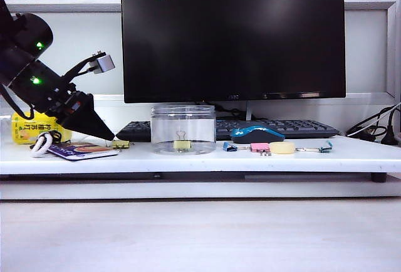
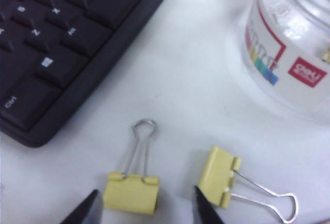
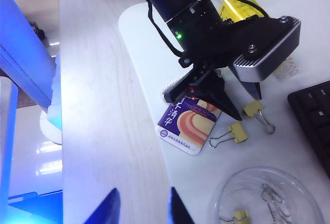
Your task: Pick up the clips with the largest number of clips of the same color on the table and place them in a round transparent plastic box.
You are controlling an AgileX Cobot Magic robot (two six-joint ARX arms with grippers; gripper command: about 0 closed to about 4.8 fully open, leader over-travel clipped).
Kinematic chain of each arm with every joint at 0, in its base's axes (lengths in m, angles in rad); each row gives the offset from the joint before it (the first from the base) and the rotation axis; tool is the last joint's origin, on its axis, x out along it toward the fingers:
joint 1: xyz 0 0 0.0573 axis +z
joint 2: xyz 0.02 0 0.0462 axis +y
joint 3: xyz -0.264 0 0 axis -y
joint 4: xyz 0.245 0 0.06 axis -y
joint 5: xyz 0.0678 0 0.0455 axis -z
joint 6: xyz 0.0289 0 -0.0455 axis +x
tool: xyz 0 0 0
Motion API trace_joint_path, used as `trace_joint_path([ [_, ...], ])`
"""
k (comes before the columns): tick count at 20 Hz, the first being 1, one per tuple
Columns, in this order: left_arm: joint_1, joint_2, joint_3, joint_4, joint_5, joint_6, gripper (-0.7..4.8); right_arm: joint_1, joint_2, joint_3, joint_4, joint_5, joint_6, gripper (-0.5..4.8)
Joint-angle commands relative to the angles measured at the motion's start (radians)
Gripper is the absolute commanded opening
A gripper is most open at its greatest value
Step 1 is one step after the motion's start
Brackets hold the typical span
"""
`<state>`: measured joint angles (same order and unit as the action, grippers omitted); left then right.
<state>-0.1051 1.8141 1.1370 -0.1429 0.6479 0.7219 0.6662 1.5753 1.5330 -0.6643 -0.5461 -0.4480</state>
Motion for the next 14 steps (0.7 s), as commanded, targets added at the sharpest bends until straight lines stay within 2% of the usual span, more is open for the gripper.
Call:
trace_joint_path([
  [1, 0.0, 0.003, 0.004, 0.019, 0.011, 0.003, 2.09, 0.0, -0.005, 0.004, 0.01, 0.014, -0.016, 1.27],
  [14, 0.0, 0.023, 0.004, 0.064, 0.0, 0.004, 2.16, 0.0, -0.005, 0.004, 0.006, 0.024, -0.031, 1.27],
])
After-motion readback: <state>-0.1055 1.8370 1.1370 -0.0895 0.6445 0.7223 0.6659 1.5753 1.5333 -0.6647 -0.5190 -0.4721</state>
